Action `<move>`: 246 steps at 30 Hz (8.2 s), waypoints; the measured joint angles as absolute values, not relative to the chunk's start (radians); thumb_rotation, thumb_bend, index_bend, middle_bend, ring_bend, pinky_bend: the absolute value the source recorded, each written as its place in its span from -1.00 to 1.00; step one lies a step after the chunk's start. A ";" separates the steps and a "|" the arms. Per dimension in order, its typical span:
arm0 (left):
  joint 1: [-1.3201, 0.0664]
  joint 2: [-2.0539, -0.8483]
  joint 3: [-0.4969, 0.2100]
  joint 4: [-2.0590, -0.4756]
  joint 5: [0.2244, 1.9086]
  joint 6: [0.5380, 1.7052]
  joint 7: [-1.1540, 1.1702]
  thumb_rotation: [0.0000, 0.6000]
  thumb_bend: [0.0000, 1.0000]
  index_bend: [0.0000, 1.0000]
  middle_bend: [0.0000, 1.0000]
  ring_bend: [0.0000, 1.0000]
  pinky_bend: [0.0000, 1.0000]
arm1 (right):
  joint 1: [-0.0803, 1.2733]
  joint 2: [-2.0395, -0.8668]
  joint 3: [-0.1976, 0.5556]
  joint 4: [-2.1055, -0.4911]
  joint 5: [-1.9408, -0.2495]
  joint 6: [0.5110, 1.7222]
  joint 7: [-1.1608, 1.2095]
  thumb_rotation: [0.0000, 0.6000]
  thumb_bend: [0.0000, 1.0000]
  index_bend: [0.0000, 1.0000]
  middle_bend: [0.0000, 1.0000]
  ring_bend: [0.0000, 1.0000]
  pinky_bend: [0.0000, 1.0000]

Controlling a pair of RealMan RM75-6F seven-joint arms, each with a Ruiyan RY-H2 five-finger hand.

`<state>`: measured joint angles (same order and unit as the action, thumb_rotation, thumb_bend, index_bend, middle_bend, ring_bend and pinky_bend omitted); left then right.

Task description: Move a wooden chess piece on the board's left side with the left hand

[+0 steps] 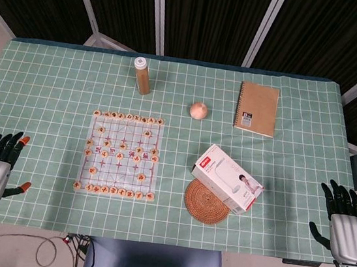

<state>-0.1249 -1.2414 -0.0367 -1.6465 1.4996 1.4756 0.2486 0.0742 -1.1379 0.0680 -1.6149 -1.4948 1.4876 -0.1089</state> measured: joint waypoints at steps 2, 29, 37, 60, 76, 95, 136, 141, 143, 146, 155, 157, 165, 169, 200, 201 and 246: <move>-0.125 -1.241 -0.037 -1.647 1.499 1.475 0.249 1.00 -0.93 -1.00 -1.00 -1.00 -1.00 | 0.074 -1.137 0.068 -1.617 -1.493 1.486 -0.107 1.00 -0.31 -1.00 -1.00 -1.00 -1.00; -0.142 -1.248 -0.065 -1.652 1.474 1.466 0.313 1.00 -0.90 -0.98 -0.04 -0.15 -0.09 | 0.074 -1.135 0.072 -1.627 -1.472 1.474 -0.102 1.00 -0.31 -1.00 -1.00 -1.00 -1.00; -0.229 -1.278 -0.137 -1.665 1.411 1.380 0.382 1.00 -0.76 -0.56 0.74 0.55 0.61 | 0.073 -1.130 0.070 -1.633 -1.468 1.470 -0.097 1.00 -0.31 -1.00 -1.00 -1.00 -1.00; -0.568 -1.471 -0.214 -1.491 0.935 0.989 0.708 1.00 -0.55 -0.08 1.00 0.83 0.86 | 0.080 -1.120 0.079 -1.641 -1.435 1.441 -0.076 1.00 -0.31 -1.00 -1.00 -1.00 -1.00; -0.625 -1.542 -0.177 -1.409 0.853 0.966 0.741 1.00 -0.49 -0.07 1.00 0.83 0.86 | 0.081 -1.120 0.080 -1.639 -1.435 1.442 -0.068 1.00 -0.31 -1.00 -1.00 -1.00 -1.00; -0.661 -1.570 -0.156 -1.368 0.832 0.968 0.733 1.00 -0.39 -0.07 1.00 0.83 0.86 | 0.081 -1.120 0.081 -1.639 -1.434 1.444 -0.065 1.00 -0.31 -1.00 -1.00 -1.00 -1.00; -0.694 -1.593 -0.119 -1.335 0.803 0.984 0.717 1.00 -0.39 -0.08 1.00 0.83 0.86 | 0.079 -1.117 0.081 -1.655 -1.422 1.439 -0.066 1.00 -0.31 -1.00 -1.00 -1.00 -1.00; -0.698 -1.599 -0.117 -1.328 0.798 0.983 0.719 1.00 -0.39 -0.08 1.00 0.83 0.86 | 0.079 -1.117 0.081 -1.656 -1.422 1.439 -0.065 1.00 -0.31 -1.00 -1.00 -1.00 -1.00; -0.699 -1.600 -0.116 -1.327 0.796 0.983 0.721 1.00 -0.39 -0.07 1.00 0.83 0.86 | 0.079 -1.116 0.081 -1.655 -1.423 1.440 -0.065 1.00 -0.31 -1.00 -1.00 -1.00 -1.00; -0.700 -1.600 -0.115 -1.328 0.794 0.985 0.722 1.00 -0.39 -0.07 1.00 0.83 0.86 | 0.079 -1.116 0.081 -1.656 -1.423 1.440 -0.065 1.00 -0.31 -1.00 -1.00 -1.00 -1.00; -0.701 -1.599 -0.108 -1.329 0.789 0.987 0.721 1.00 -0.33 0.01 1.00 0.83 0.86 | 0.078 -1.116 0.081 -1.659 -1.420 1.438 -0.062 1.00 -0.31 -1.00 -1.00 -1.00 -1.00; -0.701 -1.599 -0.107 -1.328 0.789 0.987 0.719 1.00 -0.31 0.02 1.00 0.83 0.86 | 0.078 -1.115 0.081 -1.660 -1.420 1.438 -0.062 1.00 -0.31 -1.00 -1.00 -1.00 -1.00; -0.702 -1.597 -0.106 -1.332 0.796 0.993 0.714 1.00 -0.31 0.04 1.00 0.83 0.86 | 0.078 -1.115 0.081 -1.660 -1.420 1.439 -0.062 1.00 -0.31 -1.00 -1.00 -1.00 -1.00; -0.704 -1.591 -0.111 -1.342 0.802 1.000 0.712 1.00 -0.31 0.04 1.00 0.83 0.86 | 0.077 -1.115 0.081 -1.660 -1.420 1.440 -0.061 1.00 -0.31 -1.00 -1.00 -1.00 -1.00; -0.754 -1.593 -0.139 -1.272 0.777 0.966 0.705 1.00 -0.31 0.04 1.00 0.82 0.86 | 0.077 -1.118 0.083 -1.657 -1.418 1.441 -0.063 1.00 -0.31 -1.00 -1.00 -1.00 -1.00; -0.754 -1.595 -0.138 -1.268 0.776 0.965 0.706 1.00 -0.31 0.04 1.00 0.82 0.86 | 0.077 -1.118 0.083 -1.657 -1.417 1.441 -0.063 1.00 -0.31 -1.00 -1.00 -1.00 -1.00; -0.758 -1.611 -0.139 -1.240 0.772 0.968 0.702 1.00 -0.40 -0.31 1.00 0.80 0.86 | 0.074 -1.118 0.080 -1.659 -1.422 1.445 -0.067 1.00 -0.31 -1.00 -1.00 -1.00 -1.00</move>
<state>-0.7578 -1.6107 -0.1388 -1.2399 0.7725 0.9679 0.7015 0.0743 -1.1182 0.0804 -1.6591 -1.4224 1.4455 -0.0670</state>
